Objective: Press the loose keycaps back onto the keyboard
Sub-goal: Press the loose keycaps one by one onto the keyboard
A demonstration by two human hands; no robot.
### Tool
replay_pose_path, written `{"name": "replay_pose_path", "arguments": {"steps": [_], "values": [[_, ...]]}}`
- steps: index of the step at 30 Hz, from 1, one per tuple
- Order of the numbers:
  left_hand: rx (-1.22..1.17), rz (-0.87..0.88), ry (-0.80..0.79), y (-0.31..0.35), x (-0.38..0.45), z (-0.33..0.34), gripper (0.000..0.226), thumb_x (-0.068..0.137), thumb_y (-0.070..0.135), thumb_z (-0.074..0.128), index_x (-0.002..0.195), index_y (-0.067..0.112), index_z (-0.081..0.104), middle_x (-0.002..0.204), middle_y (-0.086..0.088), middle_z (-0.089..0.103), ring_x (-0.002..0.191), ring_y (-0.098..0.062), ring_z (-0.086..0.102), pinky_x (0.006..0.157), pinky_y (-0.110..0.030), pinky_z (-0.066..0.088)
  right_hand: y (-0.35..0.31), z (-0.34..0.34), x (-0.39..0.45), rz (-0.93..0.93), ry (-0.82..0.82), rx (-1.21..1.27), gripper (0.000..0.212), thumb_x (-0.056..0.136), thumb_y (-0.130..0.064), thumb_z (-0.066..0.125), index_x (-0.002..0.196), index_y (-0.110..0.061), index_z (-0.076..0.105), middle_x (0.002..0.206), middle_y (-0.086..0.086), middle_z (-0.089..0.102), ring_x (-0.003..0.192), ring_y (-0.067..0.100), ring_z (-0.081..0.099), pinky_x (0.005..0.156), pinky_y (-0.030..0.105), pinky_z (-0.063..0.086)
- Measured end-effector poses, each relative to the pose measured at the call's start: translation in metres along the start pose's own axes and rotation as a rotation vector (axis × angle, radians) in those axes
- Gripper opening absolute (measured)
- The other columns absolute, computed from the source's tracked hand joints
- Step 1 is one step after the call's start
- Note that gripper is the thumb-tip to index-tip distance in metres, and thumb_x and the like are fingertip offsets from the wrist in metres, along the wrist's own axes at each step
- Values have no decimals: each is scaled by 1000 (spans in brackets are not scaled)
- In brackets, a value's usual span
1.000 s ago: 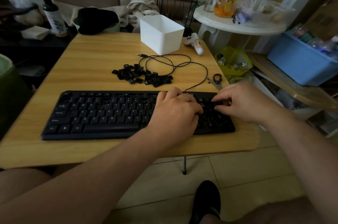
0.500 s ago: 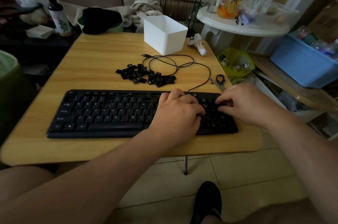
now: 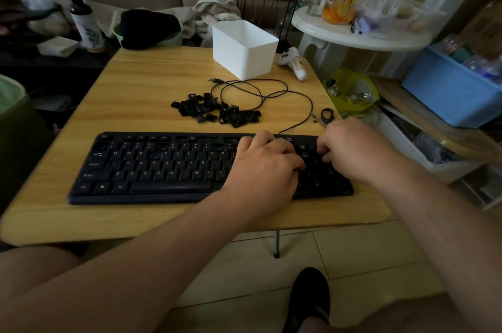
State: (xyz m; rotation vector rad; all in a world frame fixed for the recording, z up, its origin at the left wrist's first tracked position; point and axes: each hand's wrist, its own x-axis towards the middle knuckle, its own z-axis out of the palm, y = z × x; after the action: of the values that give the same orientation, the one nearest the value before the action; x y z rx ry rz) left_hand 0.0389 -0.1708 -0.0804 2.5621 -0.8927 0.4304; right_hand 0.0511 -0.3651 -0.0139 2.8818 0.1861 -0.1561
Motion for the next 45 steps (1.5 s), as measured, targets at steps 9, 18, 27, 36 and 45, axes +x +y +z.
{"name": "replay_pose_path", "arguments": {"steps": [9,18,27,36,45], "values": [[7,-1,-13,1,1,0,27,96,40,53,113,43,74,121,16,65,120,-23,47,95,-45,38,0,7,-6,55,109,155,11,93,-14,73,98,-22,78,93,0,67,87,16,60,57,20,37],[-1,-3,-16,1,0,-1,27,96,41,54,115,43,73,123,17,65,120,-22,46,96,-44,37,4,11,-7,48,107,174,15,90,-15,76,98,-28,79,99,-1,69,98,18,64,73,27,43],[2,-10,-14,1,1,0,30,94,40,50,112,42,75,121,16,66,120,-23,47,94,-45,38,-4,7,-4,27,93,100,23,90,-9,71,96,-29,79,85,-7,61,79,13,54,67,24,41],[-6,-3,-13,0,0,-1,27,96,40,54,115,42,73,123,16,65,120,-23,47,96,-46,38,5,7,-9,115,102,351,16,94,-20,75,107,-27,80,108,-1,72,107,18,62,84,25,43],[16,-6,-5,1,0,0,28,96,40,53,114,42,74,123,16,65,120,-23,48,95,-45,39,-4,6,-9,64,93,191,21,92,-7,71,100,-24,79,86,-6,60,81,10,53,61,20,36]]}}
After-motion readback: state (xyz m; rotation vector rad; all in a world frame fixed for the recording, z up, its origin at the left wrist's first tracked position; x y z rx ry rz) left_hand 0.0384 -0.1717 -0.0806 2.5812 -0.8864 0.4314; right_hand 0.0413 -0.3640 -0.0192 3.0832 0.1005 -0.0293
